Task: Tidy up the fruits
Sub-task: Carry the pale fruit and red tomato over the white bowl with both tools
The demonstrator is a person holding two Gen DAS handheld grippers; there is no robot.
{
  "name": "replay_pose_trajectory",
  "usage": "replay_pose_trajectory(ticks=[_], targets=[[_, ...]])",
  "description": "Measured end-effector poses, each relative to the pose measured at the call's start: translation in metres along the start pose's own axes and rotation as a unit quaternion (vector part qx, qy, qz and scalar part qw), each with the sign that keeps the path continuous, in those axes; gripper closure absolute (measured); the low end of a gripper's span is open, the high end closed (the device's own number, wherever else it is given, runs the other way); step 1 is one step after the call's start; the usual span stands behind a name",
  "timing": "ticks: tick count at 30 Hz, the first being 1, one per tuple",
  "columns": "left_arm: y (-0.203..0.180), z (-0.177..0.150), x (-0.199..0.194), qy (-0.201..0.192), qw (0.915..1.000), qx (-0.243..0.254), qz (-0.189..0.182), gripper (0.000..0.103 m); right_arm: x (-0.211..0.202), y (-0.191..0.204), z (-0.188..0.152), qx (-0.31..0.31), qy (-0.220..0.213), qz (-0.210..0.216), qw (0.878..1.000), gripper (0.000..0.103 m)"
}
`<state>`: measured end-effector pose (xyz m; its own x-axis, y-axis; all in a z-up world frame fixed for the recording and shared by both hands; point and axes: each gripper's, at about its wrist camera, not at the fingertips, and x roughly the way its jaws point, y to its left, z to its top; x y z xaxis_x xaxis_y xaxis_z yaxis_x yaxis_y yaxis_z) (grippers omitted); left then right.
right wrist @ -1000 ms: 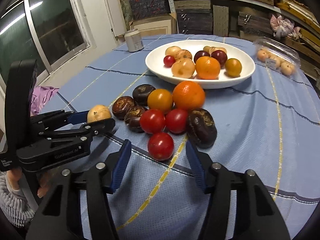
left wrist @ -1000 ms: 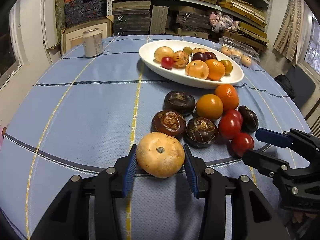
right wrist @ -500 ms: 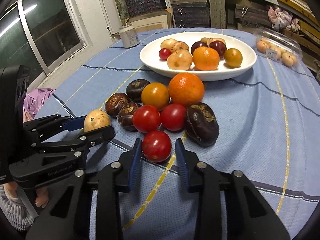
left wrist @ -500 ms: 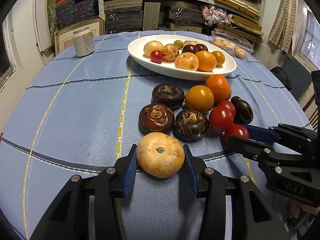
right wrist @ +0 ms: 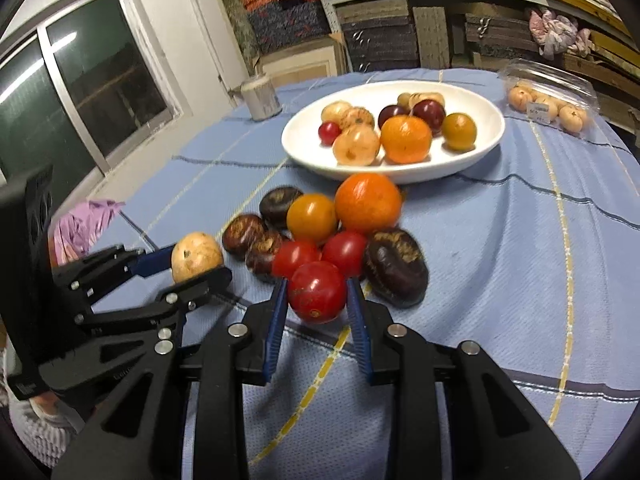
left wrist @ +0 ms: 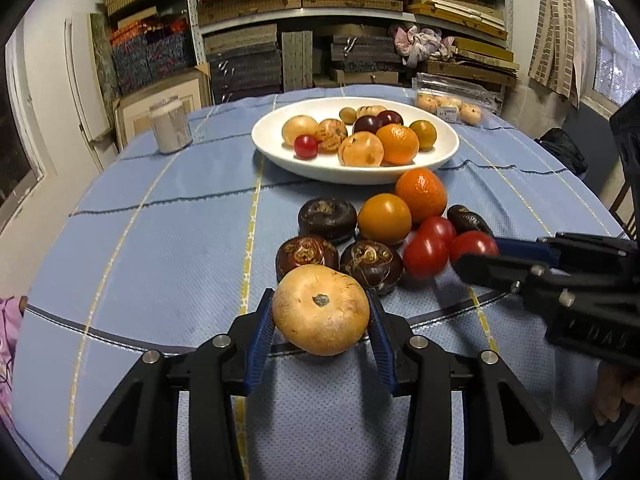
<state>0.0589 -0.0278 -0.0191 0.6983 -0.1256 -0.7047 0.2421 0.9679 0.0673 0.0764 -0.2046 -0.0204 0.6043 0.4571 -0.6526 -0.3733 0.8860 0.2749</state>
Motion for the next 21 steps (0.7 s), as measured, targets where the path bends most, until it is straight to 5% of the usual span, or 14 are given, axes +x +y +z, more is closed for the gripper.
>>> replay_pose_trajectory(ticks=[17, 21], targets=[[-0.008, 0.003, -0.021, -0.052, 0.9976, 0.022, 0.041, 0.058, -0.019, -0.009, 0.006, 0.026, -0.036, -0.003, 0.999, 0.074], [-0.002, 0.021, -0.021, -0.053, 0.9983, 0.014, 0.02, 0.058, -0.028, -0.015, 0.015, 0.037, -0.054, -0.006, 0.998, 0.074]])
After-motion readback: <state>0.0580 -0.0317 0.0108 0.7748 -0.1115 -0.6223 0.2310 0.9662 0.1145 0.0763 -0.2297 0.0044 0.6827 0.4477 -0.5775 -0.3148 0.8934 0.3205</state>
